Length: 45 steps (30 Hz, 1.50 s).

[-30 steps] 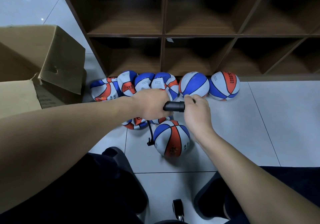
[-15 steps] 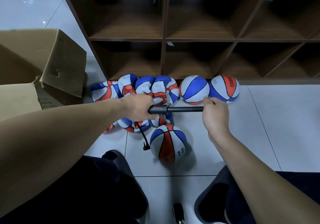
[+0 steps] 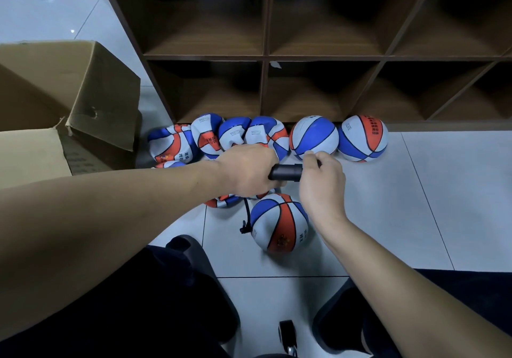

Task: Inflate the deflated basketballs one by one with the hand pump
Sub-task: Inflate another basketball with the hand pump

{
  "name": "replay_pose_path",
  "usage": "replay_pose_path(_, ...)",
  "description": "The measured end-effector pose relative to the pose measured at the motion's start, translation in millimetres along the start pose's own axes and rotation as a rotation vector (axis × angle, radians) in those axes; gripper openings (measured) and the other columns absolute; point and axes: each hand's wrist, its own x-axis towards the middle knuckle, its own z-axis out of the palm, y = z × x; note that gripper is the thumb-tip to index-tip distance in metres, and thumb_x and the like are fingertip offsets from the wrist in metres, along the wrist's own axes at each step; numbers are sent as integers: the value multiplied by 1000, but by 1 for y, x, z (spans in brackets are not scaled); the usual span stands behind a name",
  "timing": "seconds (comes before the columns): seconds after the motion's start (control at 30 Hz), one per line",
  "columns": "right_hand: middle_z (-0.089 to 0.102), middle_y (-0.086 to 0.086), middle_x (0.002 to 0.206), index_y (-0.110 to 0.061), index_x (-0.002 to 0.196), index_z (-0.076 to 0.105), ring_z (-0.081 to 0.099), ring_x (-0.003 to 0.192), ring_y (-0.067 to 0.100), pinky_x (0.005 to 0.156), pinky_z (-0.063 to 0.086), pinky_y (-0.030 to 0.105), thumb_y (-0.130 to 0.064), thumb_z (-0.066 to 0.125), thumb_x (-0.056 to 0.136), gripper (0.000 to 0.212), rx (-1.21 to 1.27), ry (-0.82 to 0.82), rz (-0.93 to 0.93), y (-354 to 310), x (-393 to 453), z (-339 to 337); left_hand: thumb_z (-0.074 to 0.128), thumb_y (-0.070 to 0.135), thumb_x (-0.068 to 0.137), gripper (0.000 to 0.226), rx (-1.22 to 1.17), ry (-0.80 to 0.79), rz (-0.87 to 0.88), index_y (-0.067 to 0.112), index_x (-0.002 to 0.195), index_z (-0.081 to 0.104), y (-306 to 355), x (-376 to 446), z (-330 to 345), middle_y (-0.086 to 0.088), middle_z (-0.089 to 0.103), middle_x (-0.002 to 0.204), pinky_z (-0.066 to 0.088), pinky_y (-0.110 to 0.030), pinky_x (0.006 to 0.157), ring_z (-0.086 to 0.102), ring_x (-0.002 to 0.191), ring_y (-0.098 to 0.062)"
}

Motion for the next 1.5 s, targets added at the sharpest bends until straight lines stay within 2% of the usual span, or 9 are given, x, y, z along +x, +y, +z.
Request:
replay_pose_path(0.37, 50, -1, 72, -14, 74, 49, 50, 63, 11, 48, 39, 9, -26, 51, 111, 38, -15, -45, 24, -2, 5, -1, 64, 56, 100, 34, -14, 2, 20, 26, 85, 68, -3, 6, 4, 2, 68, 71, 59, -40, 63, 65, 64, -17)
replay_pose_path(0.5, 53, -2, 69, -9, 77, 56, 49, 64, 14, 57, 40, 22, -30, 57, 107, 37, -17, -106, 53, -3, 16, -5, 68, 55, 99, 35, -75, -18, 37, 23, 83, 69, -10, 9, 2, 0, 68, 69, 54, -36, 59, 64, 63, -19)
replay_pose_path(0.57, 41, -7, 58, -11, 68, 47, 39, 59, 17, 57, 34, 31, -27, 59, 103, 40, -18, -100, 75, -1, 25, -12, 70, 54, 98, 36, -104, -39, 22, 22, 81, 68, -17, 10, 3, -1, 66, 67, 47, -32, 56, 62, 60, -19)
replay_pose_path(0.67, 26, -10, 53, -20, 61, 32, 25, 56, 17, 56, 22, 32, -21, 59, 97, 45, 13, -43, 143, 5, 39, -28, 72, 51, 98, 34, -148, -99, -13, 23, 81, 67, -35, 8, 7, 0, 65, 66, 49, -33, 58, 61, 59, -20)
replay_pose_path(0.87, 24, -9, 54, -21, 59, 29, 22, 58, 19, 56, 21, 35, -17, 58, 93, 45, 90, 62, 201, 9, 45, -39, 70, 49, 101, 33, -172, -185, -67, 21, 86, 68, -54, 4, 14, -2, 66, 69, 51, -37, 61, 59, 59, -17)
replay_pose_path(1.07, 41, 2, 62, -14, 66, 39, 37, 61, 23, 59, 32, 37, -21, 53, 98, 36, -19, 101, 74, 2, 26, -20, 67, 44, 102, 26, -145, -118, -74, 22, 88, 70, -39, 3, 10, -5, 70, 74, 57, -40, 64, 67, 66, -23)
replay_pose_path(1.3, 43, -2, 63, -17, 66, 40, 41, 59, 16, 53, 35, 28, -26, 51, 108, 44, 4, 22, 30, -8, 5, -6, 66, 43, 98, 31, -56, -3, -55, 23, 74, 63, -12, 4, 4, 1, 62, 63, 47, -31, 51, 61, 56, -21)
replay_pose_path(1.37, 47, -1, 65, -14, 69, 42, 43, 59, 15, 50, 36, 23, -28, 50, 109, 43, -13, 4, 15, -8, 2, -4, 66, 42, 97, 29, -49, 12, -46, 22, 75, 66, -4, 5, 3, 0, 64, 63, 49, -32, 51, 61, 56, -22)
replay_pose_path(1.5, 53, 0, 71, -12, 74, 49, 50, 64, 14, 57, 41, 28, -30, 50, 109, 40, -24, -17, 26, -6, 2, -2, 67, 43, 96, 26, -46, 24, -46, 22, 81, 70, 3, 5, 4, -1, 67, 67, 58, -38, 58, 66, 61, -22)
